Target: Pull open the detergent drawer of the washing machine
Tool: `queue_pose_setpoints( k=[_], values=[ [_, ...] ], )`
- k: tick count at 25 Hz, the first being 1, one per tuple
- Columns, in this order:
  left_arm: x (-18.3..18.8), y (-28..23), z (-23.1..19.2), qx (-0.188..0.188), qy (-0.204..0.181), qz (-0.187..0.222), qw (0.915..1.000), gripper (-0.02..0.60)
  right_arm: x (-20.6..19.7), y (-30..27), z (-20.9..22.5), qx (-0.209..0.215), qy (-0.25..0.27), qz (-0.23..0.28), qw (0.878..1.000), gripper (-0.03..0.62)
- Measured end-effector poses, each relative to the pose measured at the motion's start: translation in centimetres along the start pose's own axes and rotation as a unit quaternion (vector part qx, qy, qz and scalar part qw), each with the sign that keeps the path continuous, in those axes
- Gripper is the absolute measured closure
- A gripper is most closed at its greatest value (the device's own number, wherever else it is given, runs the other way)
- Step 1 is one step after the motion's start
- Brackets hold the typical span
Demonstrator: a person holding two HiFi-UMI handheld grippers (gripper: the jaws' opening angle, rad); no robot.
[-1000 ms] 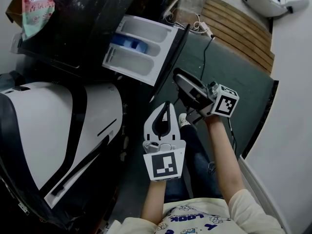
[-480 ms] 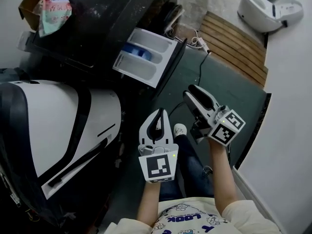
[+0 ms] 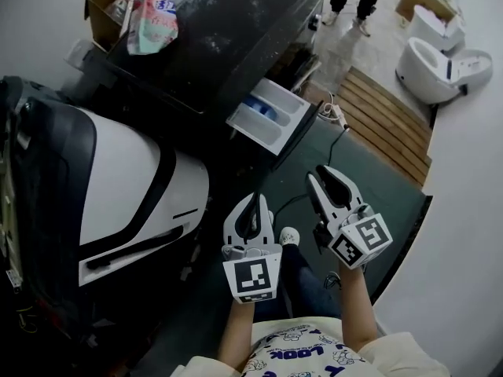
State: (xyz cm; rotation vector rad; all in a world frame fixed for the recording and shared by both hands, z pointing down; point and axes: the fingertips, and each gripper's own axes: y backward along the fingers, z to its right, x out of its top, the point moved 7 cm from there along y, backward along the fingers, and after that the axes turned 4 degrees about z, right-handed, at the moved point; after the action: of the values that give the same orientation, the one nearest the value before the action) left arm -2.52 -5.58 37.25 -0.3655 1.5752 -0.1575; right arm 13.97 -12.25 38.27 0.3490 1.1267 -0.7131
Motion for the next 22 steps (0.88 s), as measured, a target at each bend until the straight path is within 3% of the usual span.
queue_pose_setpoints(
  k=[12, 22],
  values=[
    [7.1, 4.6, -3.0, 0.066, 0.001, 0.068, 0.9955, 0.568, 6.1, -0.7, -6.9, -0.021, 0.118, -0.010, 0.993, 0.543],
    [11.9, 6.2, -4.2, 0.087, -0.001, 0.108, 0.9904, 0.568, 10.2, -1.2, -10.3, -0.022, 0.162, 0.001, 0.986, 0.579]
  ],
)
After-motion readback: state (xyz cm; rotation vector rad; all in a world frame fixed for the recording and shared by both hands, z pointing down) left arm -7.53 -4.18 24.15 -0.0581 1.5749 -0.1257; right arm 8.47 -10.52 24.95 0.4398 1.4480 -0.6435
